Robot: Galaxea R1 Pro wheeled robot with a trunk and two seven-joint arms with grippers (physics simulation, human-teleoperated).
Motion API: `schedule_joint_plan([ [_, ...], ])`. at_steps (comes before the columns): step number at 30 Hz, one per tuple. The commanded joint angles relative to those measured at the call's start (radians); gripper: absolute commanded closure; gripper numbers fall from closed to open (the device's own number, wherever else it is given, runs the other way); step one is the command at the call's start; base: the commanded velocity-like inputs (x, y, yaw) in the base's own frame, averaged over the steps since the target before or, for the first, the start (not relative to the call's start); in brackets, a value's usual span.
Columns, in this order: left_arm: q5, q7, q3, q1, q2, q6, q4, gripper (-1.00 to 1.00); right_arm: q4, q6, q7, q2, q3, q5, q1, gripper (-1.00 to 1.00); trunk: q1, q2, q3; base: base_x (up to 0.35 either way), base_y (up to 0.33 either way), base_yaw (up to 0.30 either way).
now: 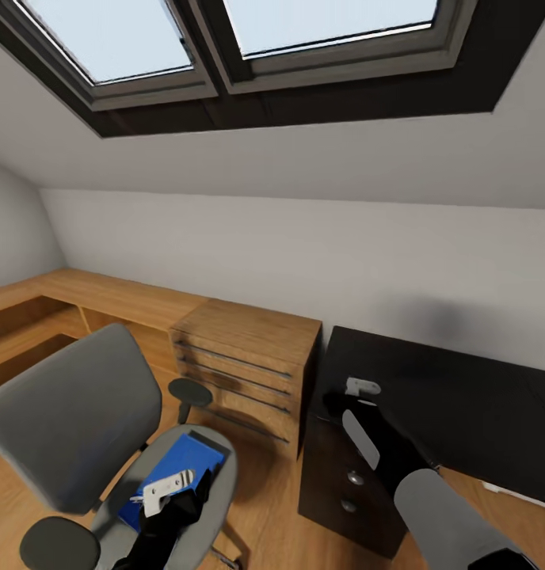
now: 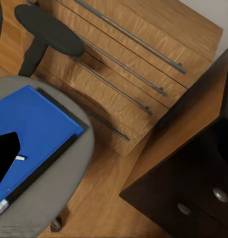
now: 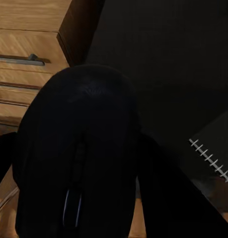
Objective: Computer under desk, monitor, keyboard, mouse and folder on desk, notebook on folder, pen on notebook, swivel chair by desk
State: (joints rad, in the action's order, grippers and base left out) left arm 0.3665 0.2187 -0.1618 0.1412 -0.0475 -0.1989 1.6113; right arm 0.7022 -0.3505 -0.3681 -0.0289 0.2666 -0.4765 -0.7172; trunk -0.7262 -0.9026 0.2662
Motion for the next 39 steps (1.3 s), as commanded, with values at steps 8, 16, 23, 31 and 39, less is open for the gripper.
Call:
schedule_joint_plan([
  [8,0.009,0.005,-0.005,0.0,0.0,-0.009,-0.004,-1.0,0.019,-0.001,-0.029,0.001,0.005,-0.019,0.001,1.0,0.012,0.02,-0.01,-0.146,0.0,-0.114],
  [16,0.006,0.005,-0.009,0.0,0.0,-0.007,-0.012,-1.0,0.03,-0.001,-0.032,0.001,0.005,-0.019,0.002,1.0,0.012,0.02,-0.011,-0.001,0.0,-0.254],
  [23,0.005,0.005,-0.014,0.0,0.0,-0.008,-0.042,-1.0,0.034,-0.001,-0.032,0.001,0.006,-0.019,0.002,1.0,0.012,0.02,-0.011,0.0,-0.183,-0.027],
  [31,0.001,0.005,-0.056,0.0,-0.007,-0.003,-0.164,-1.0,0.223,-0.001,-0.111,0.003,0.005,-0.019,0.078,1.0,0.012,0.02,-0.014,0.0,-0.007,-0.176],
  [39,0.0,0.006,-0.107,0.0,-0.006,-0.002,-0.265,-1.0,0.313,-0.014,-0.14,0.003,0.006,-0.015,0.126,1.0,0.012,0.02,-0.018,0.0,0.0,-0.245],
])
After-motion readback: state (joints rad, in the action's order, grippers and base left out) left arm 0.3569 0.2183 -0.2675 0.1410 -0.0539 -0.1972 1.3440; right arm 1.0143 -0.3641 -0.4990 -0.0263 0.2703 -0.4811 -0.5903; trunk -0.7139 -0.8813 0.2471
